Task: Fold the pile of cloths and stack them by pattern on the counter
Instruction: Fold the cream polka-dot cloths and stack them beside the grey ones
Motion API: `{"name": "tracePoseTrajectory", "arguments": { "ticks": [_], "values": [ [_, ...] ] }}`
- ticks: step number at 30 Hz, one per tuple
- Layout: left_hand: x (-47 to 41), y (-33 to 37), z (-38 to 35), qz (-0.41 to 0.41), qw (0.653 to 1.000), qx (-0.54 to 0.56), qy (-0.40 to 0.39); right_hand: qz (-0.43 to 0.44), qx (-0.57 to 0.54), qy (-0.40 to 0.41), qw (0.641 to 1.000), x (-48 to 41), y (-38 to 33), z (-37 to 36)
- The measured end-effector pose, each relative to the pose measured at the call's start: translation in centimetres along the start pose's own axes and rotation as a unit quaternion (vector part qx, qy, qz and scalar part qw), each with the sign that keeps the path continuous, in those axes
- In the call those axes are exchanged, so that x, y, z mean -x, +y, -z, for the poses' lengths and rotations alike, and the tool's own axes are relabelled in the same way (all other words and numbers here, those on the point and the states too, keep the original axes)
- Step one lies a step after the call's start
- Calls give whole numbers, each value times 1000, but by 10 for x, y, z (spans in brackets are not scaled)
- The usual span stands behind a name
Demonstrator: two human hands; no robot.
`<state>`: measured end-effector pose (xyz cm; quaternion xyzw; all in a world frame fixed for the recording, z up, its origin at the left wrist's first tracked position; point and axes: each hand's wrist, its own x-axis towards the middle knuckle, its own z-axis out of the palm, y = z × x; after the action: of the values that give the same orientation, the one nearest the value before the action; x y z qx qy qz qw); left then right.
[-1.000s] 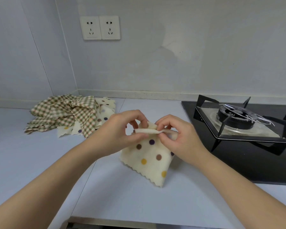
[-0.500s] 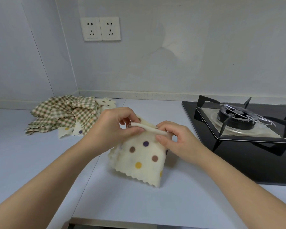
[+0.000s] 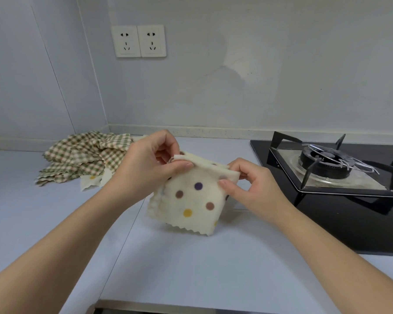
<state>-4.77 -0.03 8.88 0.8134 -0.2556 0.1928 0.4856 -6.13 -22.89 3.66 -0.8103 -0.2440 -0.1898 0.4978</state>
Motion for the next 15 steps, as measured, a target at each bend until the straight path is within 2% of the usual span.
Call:
{"name": "tracePoseTrajectory", "arguments": {
  "ticks": [3, 7, 10, 12, 15],
  "values": [
    [1, 3, 3, -31, 998, -44, -26, 41, 92, -4, 995, -2, 1, 3],
    [1, 2, 9, -93, 978, -176, -68, 103, 134, -17, 985, -1, 4, 6],
    [-2, 0, 13, -132, 961, -224, -90, 110, 141, 22, 984, -2, 3, 4],
    [-2, 1, 13, -118, 969, -206, -76, 90, 79, 64, 991, -2, 1, 1],
    [0, 4, 9, -70, 981, -169, -69, 12, -96, 104, 990, -4, -3, -2]
  ]
}}
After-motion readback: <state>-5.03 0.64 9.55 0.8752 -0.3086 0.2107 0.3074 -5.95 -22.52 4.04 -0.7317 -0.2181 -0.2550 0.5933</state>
